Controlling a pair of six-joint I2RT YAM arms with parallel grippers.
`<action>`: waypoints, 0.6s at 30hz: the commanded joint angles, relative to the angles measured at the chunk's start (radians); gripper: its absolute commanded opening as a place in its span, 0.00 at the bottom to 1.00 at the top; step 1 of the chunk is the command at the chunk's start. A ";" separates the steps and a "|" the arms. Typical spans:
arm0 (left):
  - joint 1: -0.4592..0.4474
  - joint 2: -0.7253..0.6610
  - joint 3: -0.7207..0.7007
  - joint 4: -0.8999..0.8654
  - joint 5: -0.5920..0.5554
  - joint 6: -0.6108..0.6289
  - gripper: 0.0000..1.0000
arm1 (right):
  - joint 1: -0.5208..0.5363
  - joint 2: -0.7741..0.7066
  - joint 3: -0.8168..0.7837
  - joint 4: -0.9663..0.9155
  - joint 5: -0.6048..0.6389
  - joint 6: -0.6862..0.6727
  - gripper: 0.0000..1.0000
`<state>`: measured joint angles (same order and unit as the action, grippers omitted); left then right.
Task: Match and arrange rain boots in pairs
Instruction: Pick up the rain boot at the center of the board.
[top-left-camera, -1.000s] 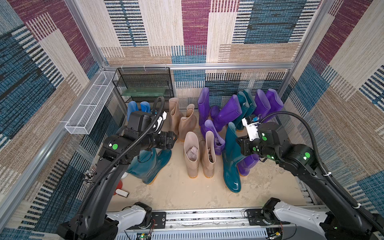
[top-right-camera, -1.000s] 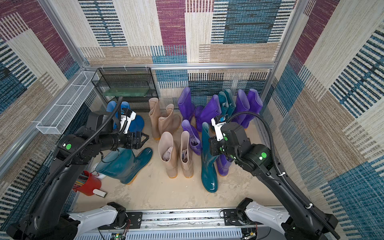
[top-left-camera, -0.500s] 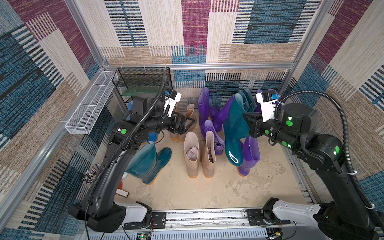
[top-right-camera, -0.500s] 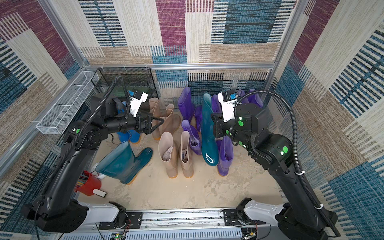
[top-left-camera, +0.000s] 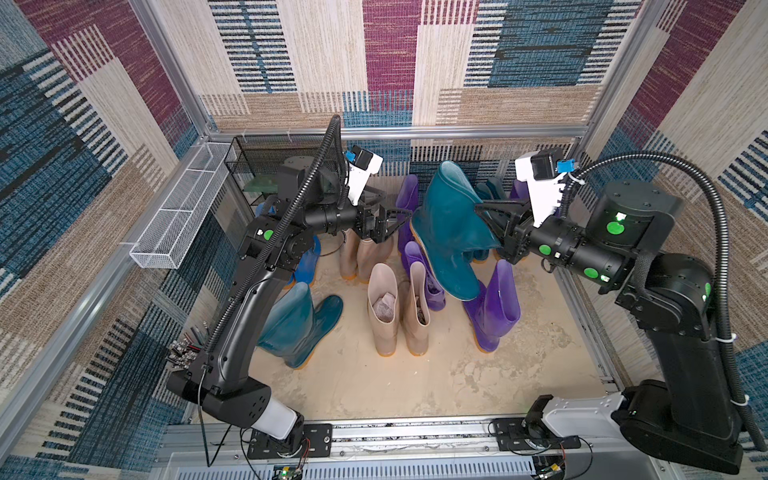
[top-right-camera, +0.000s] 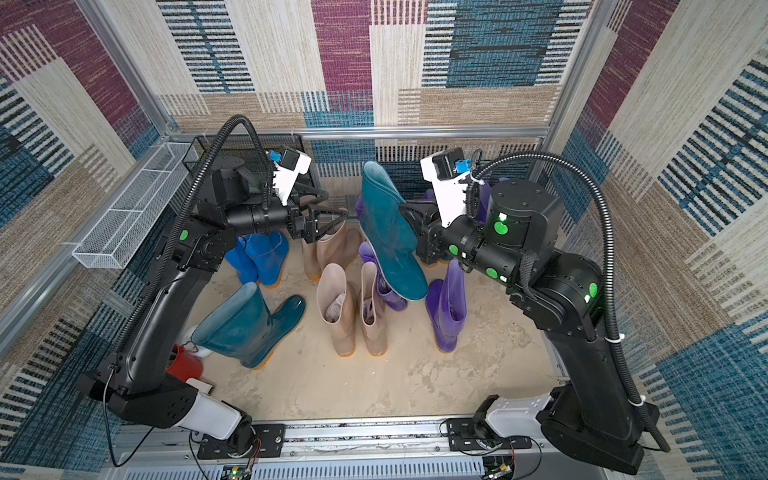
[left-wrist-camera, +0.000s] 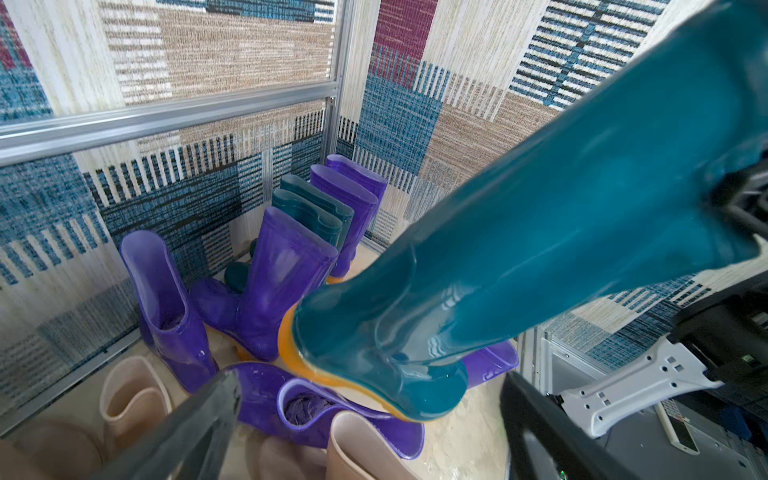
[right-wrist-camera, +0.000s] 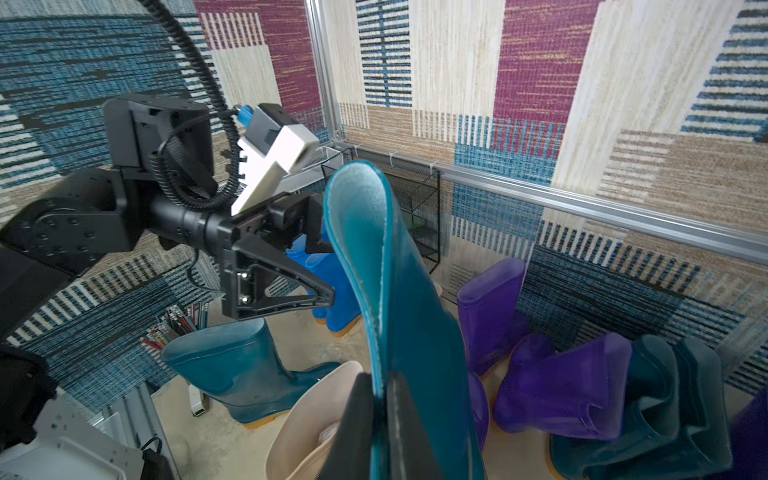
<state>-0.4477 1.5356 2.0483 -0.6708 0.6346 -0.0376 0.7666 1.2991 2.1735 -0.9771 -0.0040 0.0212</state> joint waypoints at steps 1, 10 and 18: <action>0.001 0.000 0.020 0.090 0.005 0.046 1.00 | 0.005 0.008 0.047 0.079 -0.073 -0.025 0.00; -0.002 -0.018 0.038 0.157 0.056 0.040 1.00 | 0.028 0.013 0.028 0.114 -0.244 -0.008 0.00; -0.002 -0.080 -0.079 0.181 0.282 0.045 1.00 | 0.067 -0.001 -0.030 0.143 -0.294 -0.015 0.00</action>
<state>-0.4500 1.4731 1.9965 -0.5346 0.7940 -0.0269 0.8288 1.3079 2.1468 -0.9558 -0.2516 0.0074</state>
